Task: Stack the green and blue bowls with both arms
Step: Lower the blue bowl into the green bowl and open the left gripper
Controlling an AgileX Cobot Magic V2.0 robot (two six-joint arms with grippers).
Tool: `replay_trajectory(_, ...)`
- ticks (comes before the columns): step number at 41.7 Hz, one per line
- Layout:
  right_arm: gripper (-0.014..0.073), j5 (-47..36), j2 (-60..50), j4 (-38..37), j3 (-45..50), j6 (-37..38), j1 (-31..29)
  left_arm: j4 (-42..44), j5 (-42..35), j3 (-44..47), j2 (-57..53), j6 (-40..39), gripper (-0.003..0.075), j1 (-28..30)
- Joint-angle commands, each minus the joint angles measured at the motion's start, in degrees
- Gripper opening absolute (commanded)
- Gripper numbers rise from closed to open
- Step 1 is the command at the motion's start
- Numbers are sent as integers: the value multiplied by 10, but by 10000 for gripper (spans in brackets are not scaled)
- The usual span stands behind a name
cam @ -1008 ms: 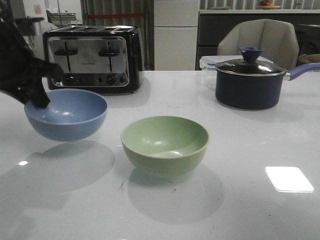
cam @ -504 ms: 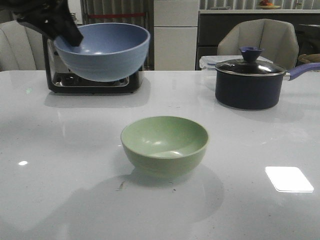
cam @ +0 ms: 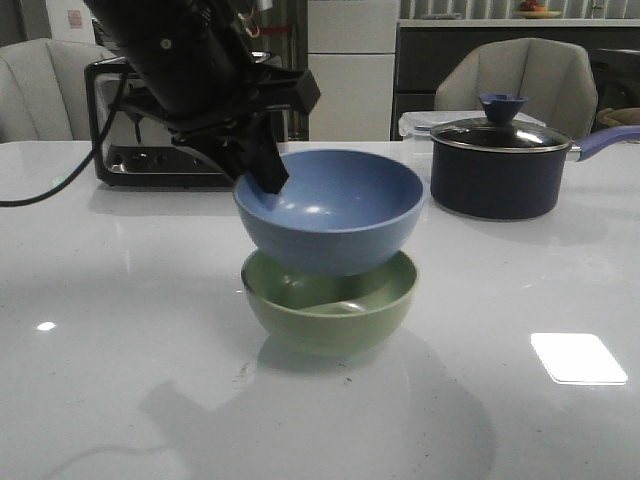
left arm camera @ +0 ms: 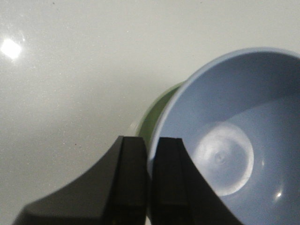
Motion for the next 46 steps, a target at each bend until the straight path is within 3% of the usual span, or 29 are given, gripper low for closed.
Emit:
replay_trajectory(1, 381, -34, -4, 3, -16, -7, 0, -14, -42, -20, -17, -1, 96, -4)
replay_trajectory(22, 381, -34, -4, 3, -16, -7, 0, -28, -34, -20, 21, -1, 107, -4)
replay_trajectory(30, 381, -34, -4, 3, -16, -7, 0, -28, -30, -20, 21, -1, 204, -4)
replay_trajectory(43, 381, -34, -4, 3, -16, -7, 0, -25, -22, -20, 15, -1, 447, -4)
replay_trajectory(46, 381, -34, -4, 3, -16, -7, 0, -5, -21, -20, 1, -1, 461, -4)
